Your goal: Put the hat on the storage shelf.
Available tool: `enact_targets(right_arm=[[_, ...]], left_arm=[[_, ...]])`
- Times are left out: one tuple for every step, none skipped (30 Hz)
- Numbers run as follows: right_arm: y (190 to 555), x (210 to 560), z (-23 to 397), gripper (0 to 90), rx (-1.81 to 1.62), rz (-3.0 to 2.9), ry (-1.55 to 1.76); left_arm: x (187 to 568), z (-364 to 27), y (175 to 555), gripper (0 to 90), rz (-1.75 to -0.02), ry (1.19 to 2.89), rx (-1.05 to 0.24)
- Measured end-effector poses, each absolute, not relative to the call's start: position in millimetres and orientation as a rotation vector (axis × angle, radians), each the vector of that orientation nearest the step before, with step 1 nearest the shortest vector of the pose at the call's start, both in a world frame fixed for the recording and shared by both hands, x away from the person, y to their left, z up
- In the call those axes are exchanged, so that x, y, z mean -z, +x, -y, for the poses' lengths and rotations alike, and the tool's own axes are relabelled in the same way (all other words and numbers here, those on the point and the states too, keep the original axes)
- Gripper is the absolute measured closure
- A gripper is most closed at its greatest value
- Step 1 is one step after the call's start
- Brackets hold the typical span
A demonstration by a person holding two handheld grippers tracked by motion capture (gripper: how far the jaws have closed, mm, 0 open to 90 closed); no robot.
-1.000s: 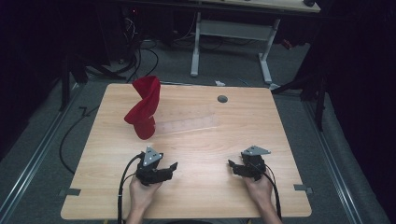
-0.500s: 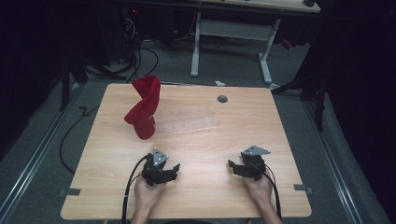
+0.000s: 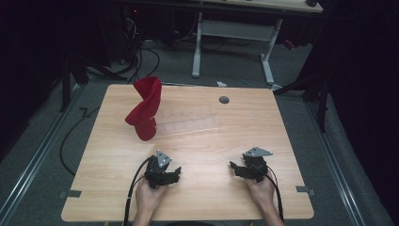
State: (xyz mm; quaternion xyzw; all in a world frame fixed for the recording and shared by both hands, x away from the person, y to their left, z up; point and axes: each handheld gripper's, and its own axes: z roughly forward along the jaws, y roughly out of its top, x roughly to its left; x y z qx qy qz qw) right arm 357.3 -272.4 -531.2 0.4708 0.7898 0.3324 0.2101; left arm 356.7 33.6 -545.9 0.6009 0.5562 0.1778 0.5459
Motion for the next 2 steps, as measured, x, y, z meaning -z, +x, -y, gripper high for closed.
enact_targets(right_arm=[[357.3, 531.2, 272.4, 32.9, -0.924, -2.196, 1.309], [357.3, 531.2, 272.4, 32.9, -0.923, -2.195, 1.310]], left_arm=[[546.0, -33.5, 356.8, 27.4, -1.318, 1.424, -0.423], [546.1, -33.5, 356.8, 27.4, -1.318, 1.424, -0.423]])
